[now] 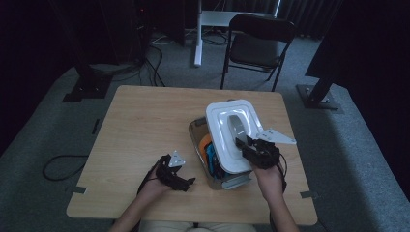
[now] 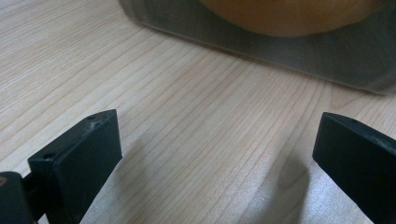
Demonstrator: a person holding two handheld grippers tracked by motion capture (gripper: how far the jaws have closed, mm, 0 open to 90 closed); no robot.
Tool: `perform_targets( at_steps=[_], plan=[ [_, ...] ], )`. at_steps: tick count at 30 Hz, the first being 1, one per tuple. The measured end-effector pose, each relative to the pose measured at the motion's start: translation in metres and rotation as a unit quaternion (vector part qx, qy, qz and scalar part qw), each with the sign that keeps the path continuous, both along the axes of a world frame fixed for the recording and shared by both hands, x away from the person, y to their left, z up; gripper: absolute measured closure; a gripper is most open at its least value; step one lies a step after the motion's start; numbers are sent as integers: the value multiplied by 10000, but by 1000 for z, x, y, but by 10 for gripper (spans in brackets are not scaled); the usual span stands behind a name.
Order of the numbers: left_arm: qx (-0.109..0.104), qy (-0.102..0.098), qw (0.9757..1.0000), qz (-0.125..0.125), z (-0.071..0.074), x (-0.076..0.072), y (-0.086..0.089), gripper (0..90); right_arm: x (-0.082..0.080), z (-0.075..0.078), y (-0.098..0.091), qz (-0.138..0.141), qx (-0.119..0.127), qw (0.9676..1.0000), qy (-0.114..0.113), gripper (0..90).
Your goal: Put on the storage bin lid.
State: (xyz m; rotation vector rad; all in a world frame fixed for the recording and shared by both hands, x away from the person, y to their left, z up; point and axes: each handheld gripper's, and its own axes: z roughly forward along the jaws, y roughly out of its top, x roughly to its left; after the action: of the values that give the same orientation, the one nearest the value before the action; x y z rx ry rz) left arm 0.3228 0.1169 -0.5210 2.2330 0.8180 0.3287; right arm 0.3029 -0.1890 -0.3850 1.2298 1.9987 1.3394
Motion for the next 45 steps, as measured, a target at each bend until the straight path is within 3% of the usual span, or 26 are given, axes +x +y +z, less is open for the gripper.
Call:
perform_targets(
  at_steps=[9, 16, 18, 29, 38, 43, 45],
  plan=[
    [8, 11, 10000, 50, -1, 0, 2, 19, 3, -11, 23, 305, -74, 9992, 231, 673],
    [9, 21, 10000, 53, -1, -1, 2, 19, 2, -14, 27, 490, -86, 9979, 407, 673],
    [6, 31, 10000, 58, -1, 0, 2, 19, 1, -15, 30, 479, -213, 9979, 375, 674],
    [21, 37, 10000, 41, -1, -1, 1, 19, 2, -14, 35, 587, -241, 9969, 462, 673],
    [1, 50, 10000, 52, -1, -1, 1, 19, 4, -17, 41, 722, -451, 9947, 582, 674],
    [-20, 59, 10000, 39, -1, -1, 0, 19, 7, -16, 40, 735, -416, 9941, 687, 674],
    [-18, 68, 10000, 40, -1, -1, 0, 19, 10, -16, 40, 811, -455, 9924, 809, 674]
  ],
)
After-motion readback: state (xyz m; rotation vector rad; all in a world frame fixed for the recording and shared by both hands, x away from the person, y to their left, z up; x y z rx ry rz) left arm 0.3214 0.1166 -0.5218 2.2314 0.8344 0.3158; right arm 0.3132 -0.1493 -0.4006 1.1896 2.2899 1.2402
